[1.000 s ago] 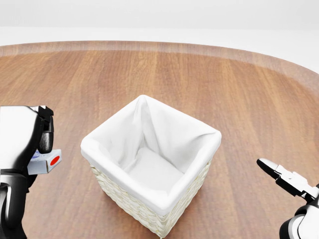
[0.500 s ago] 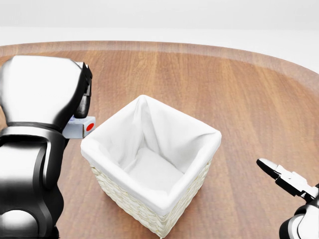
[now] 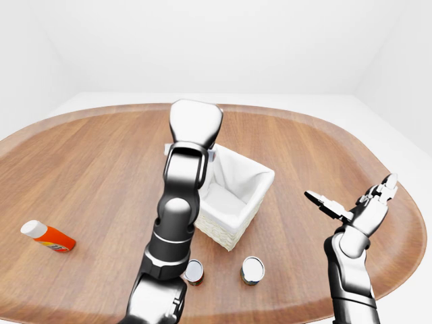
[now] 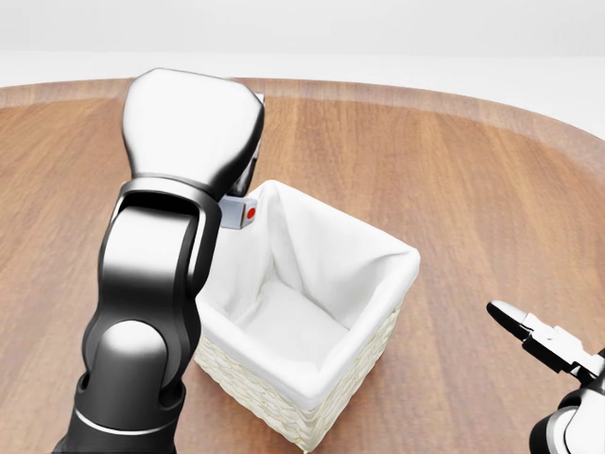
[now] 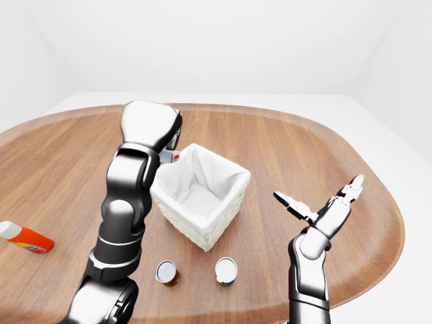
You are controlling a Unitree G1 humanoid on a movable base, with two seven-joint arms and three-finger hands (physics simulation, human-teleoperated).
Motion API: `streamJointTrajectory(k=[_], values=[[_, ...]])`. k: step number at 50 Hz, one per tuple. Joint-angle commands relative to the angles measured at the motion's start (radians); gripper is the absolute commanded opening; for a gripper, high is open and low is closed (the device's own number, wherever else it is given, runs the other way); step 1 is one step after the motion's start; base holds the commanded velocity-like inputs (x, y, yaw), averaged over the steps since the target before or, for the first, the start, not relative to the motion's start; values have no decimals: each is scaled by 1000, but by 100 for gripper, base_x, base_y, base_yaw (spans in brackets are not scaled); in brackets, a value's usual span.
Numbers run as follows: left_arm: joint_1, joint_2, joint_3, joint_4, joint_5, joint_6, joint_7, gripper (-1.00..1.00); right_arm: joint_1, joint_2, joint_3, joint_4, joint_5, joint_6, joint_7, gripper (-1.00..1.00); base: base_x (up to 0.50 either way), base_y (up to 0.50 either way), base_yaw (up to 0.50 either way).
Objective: Pick up the alphabet soup and the cream cheese box, and put them in the basket.
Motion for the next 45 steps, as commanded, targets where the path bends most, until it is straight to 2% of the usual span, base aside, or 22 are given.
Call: streamJointTrajectory(k=[1, 12, 18, 34, 45], values=[[-26, -35, -34, 131, 6, 0, 62, -100, -4, -2, 0, 8, 1, 0, 0, 100, 0, 0, 0], [-15, -80, -72, 209, 72, -5, 104, -100, -1, -1, 1, 8, -5, 0, 0, 100, 0, 0, 0], [-35, -85, -64, 304, 55, 0, 146, -100, -2, -2, 1, 8, -5, 0, 0, 100, 0, 0, 0], [-74, -77, -64, 498, 5, 0, 203, -100, 0, -1, 3, 6, -6, 0, 0, 100, 0, 0, 0], [-101, -82, -65, 583, -29, 0, 247, -100, -4, -2, 3, 19, -7, 0, 0, 100, 0, 0, 0]])
